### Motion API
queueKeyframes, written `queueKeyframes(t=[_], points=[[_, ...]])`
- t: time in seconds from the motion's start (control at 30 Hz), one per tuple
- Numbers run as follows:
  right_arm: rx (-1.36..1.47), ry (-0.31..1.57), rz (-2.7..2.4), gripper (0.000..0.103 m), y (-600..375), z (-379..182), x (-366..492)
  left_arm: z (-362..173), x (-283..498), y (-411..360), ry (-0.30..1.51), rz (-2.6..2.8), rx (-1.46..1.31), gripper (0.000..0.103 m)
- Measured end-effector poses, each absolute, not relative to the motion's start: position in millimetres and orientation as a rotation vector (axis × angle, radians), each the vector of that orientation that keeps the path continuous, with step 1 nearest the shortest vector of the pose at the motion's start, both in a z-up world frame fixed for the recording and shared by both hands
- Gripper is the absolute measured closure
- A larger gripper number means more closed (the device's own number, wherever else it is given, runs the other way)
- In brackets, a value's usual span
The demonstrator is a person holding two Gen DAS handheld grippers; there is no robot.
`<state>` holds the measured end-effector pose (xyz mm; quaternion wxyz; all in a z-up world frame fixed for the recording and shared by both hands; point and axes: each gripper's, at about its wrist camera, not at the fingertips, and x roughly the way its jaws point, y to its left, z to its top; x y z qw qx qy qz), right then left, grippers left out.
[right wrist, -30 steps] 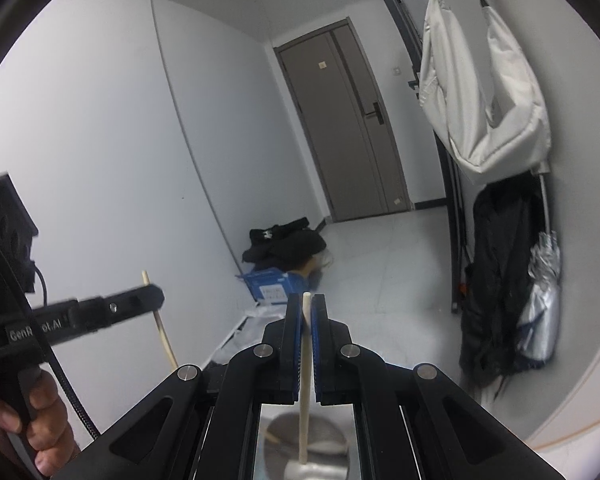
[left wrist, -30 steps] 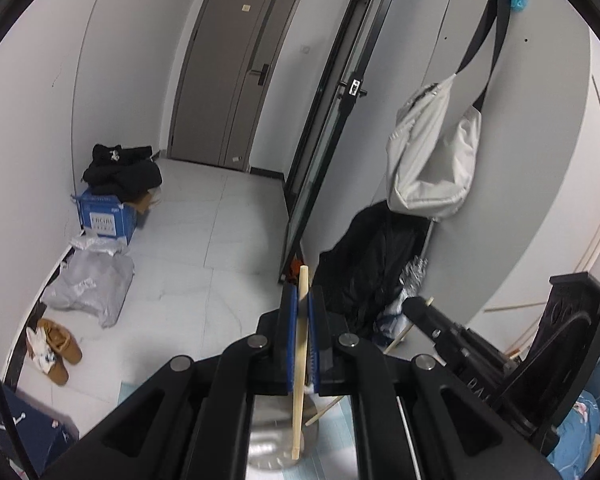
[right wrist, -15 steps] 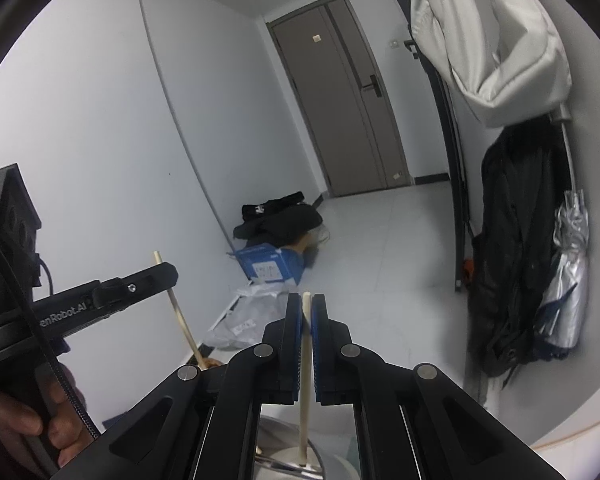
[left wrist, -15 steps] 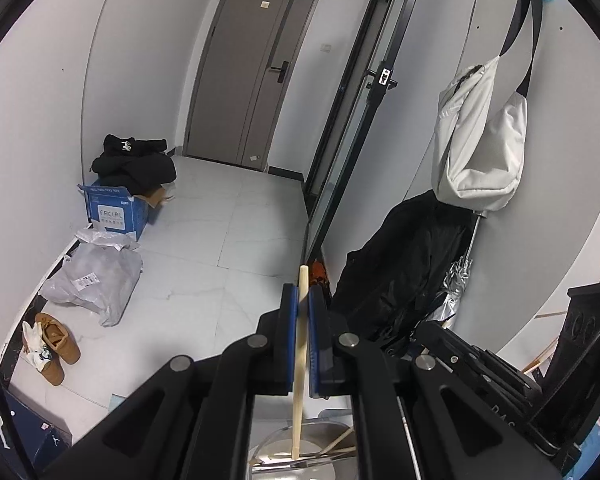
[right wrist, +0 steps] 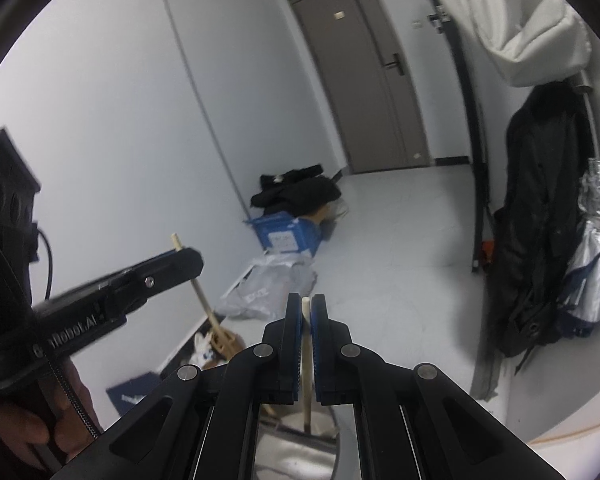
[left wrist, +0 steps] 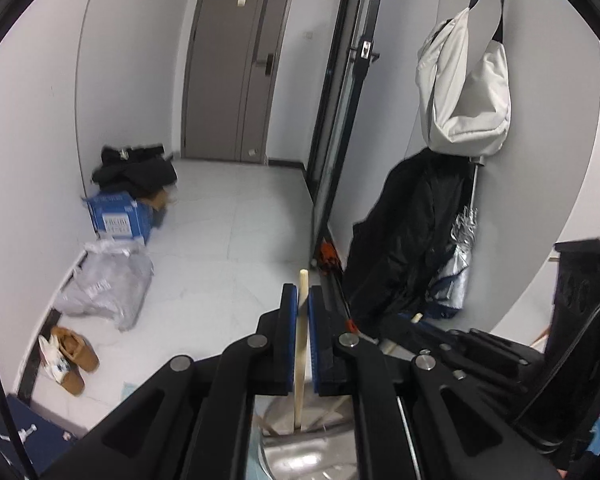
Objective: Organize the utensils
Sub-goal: 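Open both tools to drop the chopsticks into the white holder, then move both open tools back down toward the remaining utensils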
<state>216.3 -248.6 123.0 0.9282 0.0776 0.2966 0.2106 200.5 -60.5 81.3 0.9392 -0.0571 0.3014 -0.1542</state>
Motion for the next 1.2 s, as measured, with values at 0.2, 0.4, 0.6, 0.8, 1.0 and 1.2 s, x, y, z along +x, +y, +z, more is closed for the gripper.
queueKeyframes(t=[0.2,0.4,0.6,0.8,1.0,1.2], points=[[0.2,0.715,0.479,0.096,-250.8,102.2,219.9,72.3,198.9,-49.0,0.688,-0.32,-0.154,0.1],[0.228,0.78,0.477,0.088,-259.9,99.9,212.3,74.7,188.7,-21.4,0.733,-0.253,-0.239,0.062],[0.21,0.729,0.433,0.059,-264.8,122.4,182.6,83.4,163.7,-16.4,0.734,-0.185,-0.231,0.045],[0.175,0.733,0.405,0.05,-260.9,135.6,150.9,97.1,126.4,-14.0,0.667,-0.117,-0.22,0.018],[0.15,0.688,0.369,0.028,-254.1,142.9,107.2,103.2,95.1,-8.5,0.646,-0.106,-0.195,0.006],[0.154,0.661,0.354,0.025,-247.7,139.4,72.7,100.7,63.7,1.6,0.594,-0.071,-0.181,0.001]])
